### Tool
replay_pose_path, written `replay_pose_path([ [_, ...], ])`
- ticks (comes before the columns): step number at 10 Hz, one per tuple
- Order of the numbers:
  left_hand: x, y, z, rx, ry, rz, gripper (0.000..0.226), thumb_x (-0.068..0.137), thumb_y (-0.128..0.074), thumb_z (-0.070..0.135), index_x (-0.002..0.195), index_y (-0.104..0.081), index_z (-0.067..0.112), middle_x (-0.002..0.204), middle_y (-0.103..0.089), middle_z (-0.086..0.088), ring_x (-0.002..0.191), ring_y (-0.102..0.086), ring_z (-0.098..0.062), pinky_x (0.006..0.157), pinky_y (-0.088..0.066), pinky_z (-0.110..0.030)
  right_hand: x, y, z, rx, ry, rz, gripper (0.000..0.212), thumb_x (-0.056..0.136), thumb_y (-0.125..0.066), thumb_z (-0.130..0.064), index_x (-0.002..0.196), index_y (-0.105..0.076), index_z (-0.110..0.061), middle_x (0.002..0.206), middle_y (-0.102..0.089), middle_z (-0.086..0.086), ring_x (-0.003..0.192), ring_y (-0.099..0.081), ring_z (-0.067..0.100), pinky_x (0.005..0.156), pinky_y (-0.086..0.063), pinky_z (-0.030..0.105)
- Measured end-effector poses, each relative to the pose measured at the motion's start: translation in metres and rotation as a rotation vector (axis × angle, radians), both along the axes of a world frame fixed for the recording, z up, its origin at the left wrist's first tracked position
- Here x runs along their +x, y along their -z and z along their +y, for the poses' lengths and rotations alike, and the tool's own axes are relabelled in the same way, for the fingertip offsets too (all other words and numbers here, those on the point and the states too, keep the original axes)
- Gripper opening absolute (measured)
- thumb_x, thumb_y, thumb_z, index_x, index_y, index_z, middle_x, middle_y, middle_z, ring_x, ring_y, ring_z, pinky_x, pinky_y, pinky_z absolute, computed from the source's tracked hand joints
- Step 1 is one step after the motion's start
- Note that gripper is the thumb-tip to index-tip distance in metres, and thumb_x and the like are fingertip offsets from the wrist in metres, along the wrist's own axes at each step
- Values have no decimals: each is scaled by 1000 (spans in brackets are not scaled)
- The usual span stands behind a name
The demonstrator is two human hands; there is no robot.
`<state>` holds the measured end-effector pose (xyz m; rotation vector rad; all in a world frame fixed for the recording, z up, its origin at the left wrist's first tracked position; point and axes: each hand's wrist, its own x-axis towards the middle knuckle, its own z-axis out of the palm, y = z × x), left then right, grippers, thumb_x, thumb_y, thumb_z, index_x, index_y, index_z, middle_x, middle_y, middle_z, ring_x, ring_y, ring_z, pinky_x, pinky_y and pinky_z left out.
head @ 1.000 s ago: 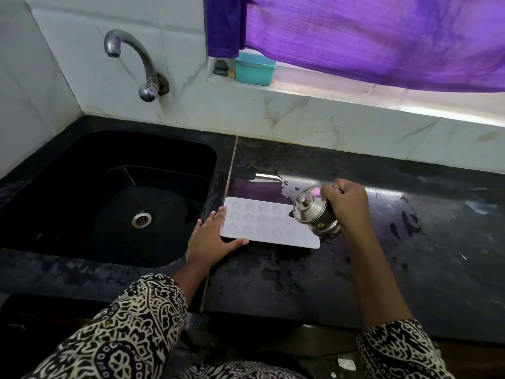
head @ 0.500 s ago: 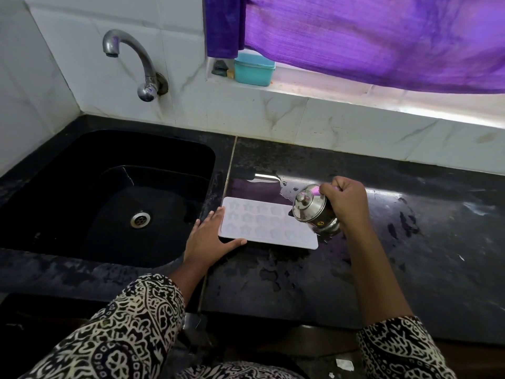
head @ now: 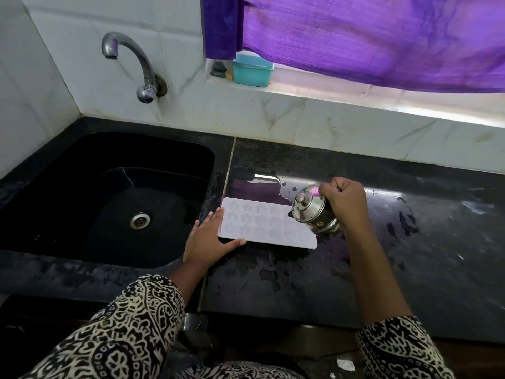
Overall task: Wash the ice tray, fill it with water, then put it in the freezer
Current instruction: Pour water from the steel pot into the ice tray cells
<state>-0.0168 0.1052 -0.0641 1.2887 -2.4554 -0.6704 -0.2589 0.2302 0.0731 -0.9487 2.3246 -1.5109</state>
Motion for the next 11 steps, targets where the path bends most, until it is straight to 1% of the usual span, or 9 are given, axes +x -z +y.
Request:
replay_pose_path([
  [3,0,0,1,-8,-5,8,104,72,-55,76,153,-16,24,158,-23,8,147,-15,-9,119,-6,-35,-1,0,1,-12,-3,-3,37,75,-65,-11,52,-37,-19,51,-36,0,55,-34,16,58,-33,31],
  [5,0,0,0,-9,0,-2,104,72,-55,77,153,-15,25,158,-23,9,147,-14,-8,119,-5,-35,-1,0,3,-11,9,-12,37,75,-64,-12,51,-37,-21,50,-36,-1,57,-36,18,59,-35,33],
  [7,0,2,0,-6,-1,-2,105,72,-54,78,153,-15,25,158,-24,8,147,-15,-9,119,-6,-35,1,-1,3,-11,5,-6,37,77,-64,-11,52,-38,-19,51,-37,-1,55,-36,16,59,-36,33],
  [9,1,1,0,-10,1,-9,104,72,-54,77,153,-15,25,158,-23,8,147,-14,-9,119,-5,-35,2,-3,2,-15,-3,-4,39,75,-65,-11,51,-36,-20,50,-35,-2,55,-33,15,59,-33,31],
  [10,0,1,0,-15,5,-6,104,72,-53,78,153,-15,25,158,-23,8,147,-14,-9,119,-5,-35,3,-3,2,-9,-2,-6,37,76,-65,-12,52,-38,-19,52,-37,-1,56,-35,16,59,-35,31],
  [11,1,1,0,-12,14,-3,112,65,-46,86,153,-16,24,158,-24,8,147,-15,-9,119,-6,-35,4,-4,2,-17,1,-22,37,77,-65,-11,53,-38,-19,51,-37,-1,53,-34,14,57,-35,30],
])
